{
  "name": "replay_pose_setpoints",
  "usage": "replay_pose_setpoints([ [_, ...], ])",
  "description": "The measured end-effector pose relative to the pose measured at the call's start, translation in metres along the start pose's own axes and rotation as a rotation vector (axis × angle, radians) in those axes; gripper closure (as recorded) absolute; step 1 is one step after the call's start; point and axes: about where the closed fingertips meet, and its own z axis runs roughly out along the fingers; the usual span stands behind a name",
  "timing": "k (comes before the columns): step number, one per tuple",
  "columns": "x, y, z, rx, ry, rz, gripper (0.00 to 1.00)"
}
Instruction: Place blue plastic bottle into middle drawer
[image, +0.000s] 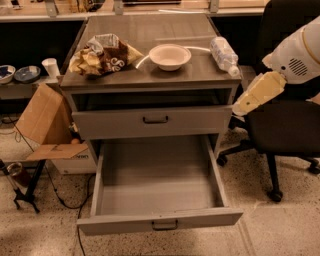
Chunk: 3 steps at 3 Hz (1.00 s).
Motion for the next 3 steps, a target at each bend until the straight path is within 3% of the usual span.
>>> replay_pose_setpoints([
  [1,-0.02,-0.056,0.009,0.143,-0.061,0.153,0.0],
  [2,-0.035,-0.11,0.009,0.285,-0.077,0.274,0.0],
  [3,-0.043,-0.154,0.012,0.358,-0.065,0.363,0.0],
])
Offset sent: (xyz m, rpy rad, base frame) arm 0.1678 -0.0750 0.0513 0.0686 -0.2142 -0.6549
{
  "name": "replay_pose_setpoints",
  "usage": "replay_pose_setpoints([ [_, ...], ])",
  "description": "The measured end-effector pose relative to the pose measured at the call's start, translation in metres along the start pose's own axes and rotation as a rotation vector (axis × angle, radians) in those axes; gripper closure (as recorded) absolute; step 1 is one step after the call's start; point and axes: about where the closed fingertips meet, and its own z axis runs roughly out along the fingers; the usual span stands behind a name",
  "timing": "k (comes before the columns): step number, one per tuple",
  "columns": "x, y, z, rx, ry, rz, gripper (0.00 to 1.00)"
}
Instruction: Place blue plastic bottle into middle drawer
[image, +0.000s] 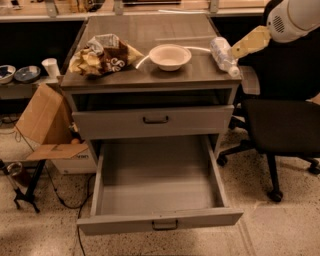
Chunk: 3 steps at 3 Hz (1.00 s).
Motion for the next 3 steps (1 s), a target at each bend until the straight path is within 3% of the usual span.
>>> replay_pose_setpoints([
  [1,-0.023,-0.005,0.035,-0.008,0.014,0.054,0.0],
  [2,-0.038,0.008,0.063,-0.038,0.023,0.07,0.0],
  [3,-0.04,0.024,0.085,-0.066,0.016,0.13,0.0],
])
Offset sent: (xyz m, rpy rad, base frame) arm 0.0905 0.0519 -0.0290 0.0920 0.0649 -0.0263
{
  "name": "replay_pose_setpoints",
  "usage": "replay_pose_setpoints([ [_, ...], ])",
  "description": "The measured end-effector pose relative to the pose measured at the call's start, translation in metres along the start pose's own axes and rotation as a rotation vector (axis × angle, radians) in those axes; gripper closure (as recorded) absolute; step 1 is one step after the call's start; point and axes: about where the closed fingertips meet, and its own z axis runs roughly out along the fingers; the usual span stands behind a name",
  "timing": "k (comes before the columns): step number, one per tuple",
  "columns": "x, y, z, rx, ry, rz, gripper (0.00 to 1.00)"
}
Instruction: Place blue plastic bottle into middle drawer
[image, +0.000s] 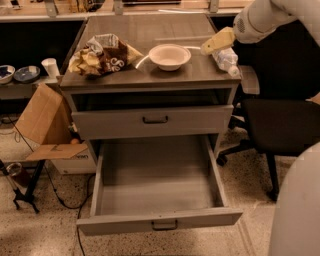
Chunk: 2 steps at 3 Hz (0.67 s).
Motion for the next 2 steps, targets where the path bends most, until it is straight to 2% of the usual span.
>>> replay_pose_setpoints([
  [1,0.011,0.015,0.032,-0.029,0.018,0.047,0.0],
  [2,0.016,0.018,0.051,-0.03,0.031,0.064,0.0],
])
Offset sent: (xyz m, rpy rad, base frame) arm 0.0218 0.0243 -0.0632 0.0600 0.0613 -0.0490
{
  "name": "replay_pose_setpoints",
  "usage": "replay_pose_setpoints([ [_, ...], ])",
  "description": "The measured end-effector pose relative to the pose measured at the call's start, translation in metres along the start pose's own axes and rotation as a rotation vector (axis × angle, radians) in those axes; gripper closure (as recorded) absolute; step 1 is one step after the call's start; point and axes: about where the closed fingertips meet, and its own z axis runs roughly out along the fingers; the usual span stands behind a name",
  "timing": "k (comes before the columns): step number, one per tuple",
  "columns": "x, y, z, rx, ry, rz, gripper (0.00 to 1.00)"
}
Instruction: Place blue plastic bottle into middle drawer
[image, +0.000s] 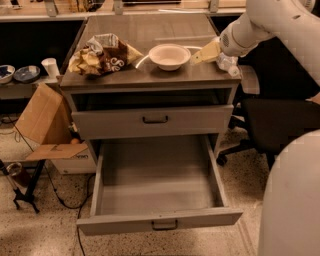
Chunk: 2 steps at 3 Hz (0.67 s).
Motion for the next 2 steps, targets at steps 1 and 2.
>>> replay_pose_setpoints([
  [1,0.005,-0.003,0.019,0.017,0.034,0.001,0.0],
  [2,0.021,-0.027,0.036,0.085,0.122,0.028,0.02],
])
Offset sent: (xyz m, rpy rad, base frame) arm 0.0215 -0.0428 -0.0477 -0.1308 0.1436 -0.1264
